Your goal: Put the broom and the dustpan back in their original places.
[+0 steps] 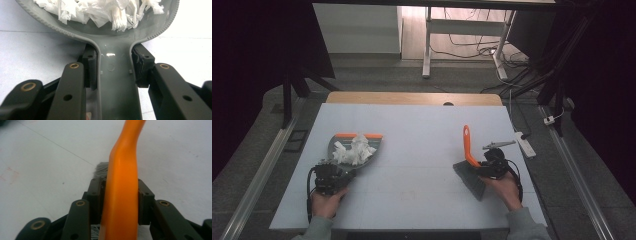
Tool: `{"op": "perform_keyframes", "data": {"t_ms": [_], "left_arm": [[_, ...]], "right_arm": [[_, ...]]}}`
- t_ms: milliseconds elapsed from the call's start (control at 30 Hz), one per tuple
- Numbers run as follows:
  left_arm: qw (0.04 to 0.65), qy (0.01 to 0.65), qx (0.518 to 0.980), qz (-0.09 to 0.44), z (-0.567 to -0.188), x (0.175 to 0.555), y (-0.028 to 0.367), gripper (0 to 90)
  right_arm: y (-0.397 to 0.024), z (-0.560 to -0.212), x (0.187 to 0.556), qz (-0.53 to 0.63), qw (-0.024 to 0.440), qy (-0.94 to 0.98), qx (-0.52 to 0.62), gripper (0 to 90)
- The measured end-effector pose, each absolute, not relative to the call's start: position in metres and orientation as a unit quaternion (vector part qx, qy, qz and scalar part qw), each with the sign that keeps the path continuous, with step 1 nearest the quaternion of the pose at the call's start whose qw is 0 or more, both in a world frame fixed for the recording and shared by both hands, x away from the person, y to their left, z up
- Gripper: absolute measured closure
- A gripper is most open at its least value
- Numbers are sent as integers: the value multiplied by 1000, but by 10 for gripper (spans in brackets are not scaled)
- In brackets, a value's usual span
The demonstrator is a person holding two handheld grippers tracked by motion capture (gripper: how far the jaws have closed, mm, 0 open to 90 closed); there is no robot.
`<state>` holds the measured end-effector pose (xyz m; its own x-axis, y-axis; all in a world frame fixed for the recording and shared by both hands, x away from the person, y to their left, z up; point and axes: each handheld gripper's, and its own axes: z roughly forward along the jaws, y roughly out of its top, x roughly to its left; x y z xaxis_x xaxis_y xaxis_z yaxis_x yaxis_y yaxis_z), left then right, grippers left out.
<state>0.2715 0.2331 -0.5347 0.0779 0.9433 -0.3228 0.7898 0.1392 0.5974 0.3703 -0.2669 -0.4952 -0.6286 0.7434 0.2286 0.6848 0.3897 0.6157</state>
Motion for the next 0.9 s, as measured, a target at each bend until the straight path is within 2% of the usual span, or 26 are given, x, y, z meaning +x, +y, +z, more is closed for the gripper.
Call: {"op": "perform_keyframes", "data": {"t_ms": [467, 567, 700, 733, 900], "left_arm": [[334, 677, 647, 107, -538, 273, 230, 609], [335, 677, 647, 106, -537, 273, 229, 608], [339, 676, 646, 105, -537, 272, 230, 595], [338, 675, 648, 102, -537, 272, 229, 578], [339, 667, 656, 100, -535, 271, 228, 382]], "right_arm": [[-273, -504, 380, 311, 52, 831, 457, 471], [-274, -506, 381, 308, 51, 829, 464, 463], [-272, -504, 380, 293, 79, 829, 470, 423], [-273, -503, 380, 298, 79, 826, 472, 427], [-275, -500, 377, 304, 101, 823, 470, 430]]}}
